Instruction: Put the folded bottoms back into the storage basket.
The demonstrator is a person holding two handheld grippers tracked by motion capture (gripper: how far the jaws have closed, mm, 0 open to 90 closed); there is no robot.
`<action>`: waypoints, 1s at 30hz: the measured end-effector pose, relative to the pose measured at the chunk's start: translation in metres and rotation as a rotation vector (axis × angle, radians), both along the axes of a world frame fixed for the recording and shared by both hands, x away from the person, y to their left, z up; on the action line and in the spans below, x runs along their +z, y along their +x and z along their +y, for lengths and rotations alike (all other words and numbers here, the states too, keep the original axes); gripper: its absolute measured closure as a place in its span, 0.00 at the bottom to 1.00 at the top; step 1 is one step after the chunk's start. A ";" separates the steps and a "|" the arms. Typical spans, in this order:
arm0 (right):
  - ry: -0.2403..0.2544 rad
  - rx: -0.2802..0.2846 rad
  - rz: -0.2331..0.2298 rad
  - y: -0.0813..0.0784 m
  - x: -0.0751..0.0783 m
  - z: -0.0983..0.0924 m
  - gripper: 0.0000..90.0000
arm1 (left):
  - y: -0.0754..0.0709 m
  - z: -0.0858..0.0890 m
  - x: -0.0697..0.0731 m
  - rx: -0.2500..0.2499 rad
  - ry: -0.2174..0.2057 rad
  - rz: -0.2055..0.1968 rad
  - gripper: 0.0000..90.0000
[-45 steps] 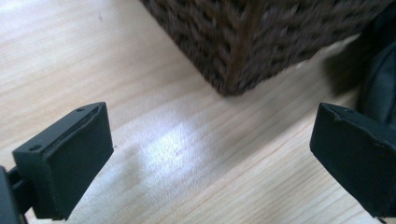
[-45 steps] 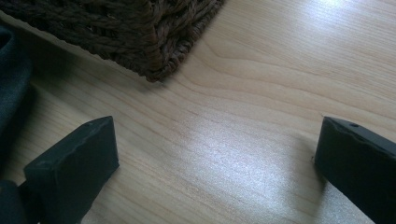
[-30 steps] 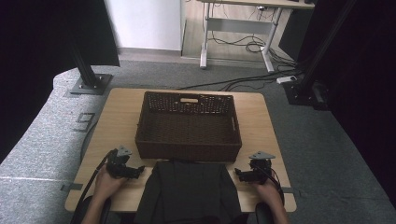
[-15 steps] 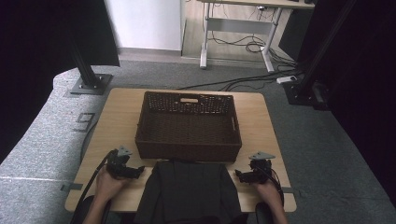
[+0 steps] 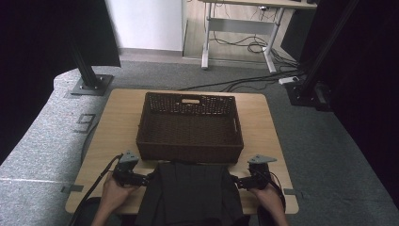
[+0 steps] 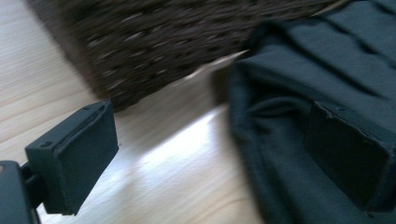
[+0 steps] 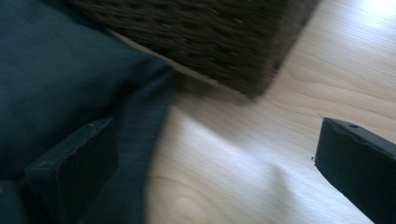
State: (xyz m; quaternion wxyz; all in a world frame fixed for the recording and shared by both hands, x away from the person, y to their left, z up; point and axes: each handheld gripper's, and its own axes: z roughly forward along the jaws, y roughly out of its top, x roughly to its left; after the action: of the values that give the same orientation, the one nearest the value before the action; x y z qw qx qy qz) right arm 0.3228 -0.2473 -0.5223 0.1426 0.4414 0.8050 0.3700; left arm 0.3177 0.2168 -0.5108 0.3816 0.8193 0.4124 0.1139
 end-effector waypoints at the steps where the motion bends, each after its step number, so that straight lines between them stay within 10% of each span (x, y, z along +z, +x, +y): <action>1: 0.005 0.009 -0.001 -0.002 0.002 0.003 0.00 | -0.002 -0.005 0.003 -0.011 -0.001 -0.009 0.03; 12: 0.068 0.109 0.062 -0.017 0.015 0.052 0.00 | -0.018 -0.050 -0.004 -0.055 0.033 0.028 0.00; 17: -0.010 0.092 0.102 -0.014 0.004 0.068 0.00 | -0.022 -0.055 -0.014 -0.023 0.086 0.065 0.00; 30: 0.044 0.111 0.206 -0.011 -0.017 0.060 0.00 | -0.023 -0.044 -0.025 -0.002 0.011 0.192 0.00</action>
State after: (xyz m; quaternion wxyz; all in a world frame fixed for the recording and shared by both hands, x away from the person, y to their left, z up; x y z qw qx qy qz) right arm 0.3121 -0.1877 -0.5394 0.0287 0.4349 0.8302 0.3476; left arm 0.2950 0.1726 -0.5361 0.3359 0.8290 0.4456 0.0366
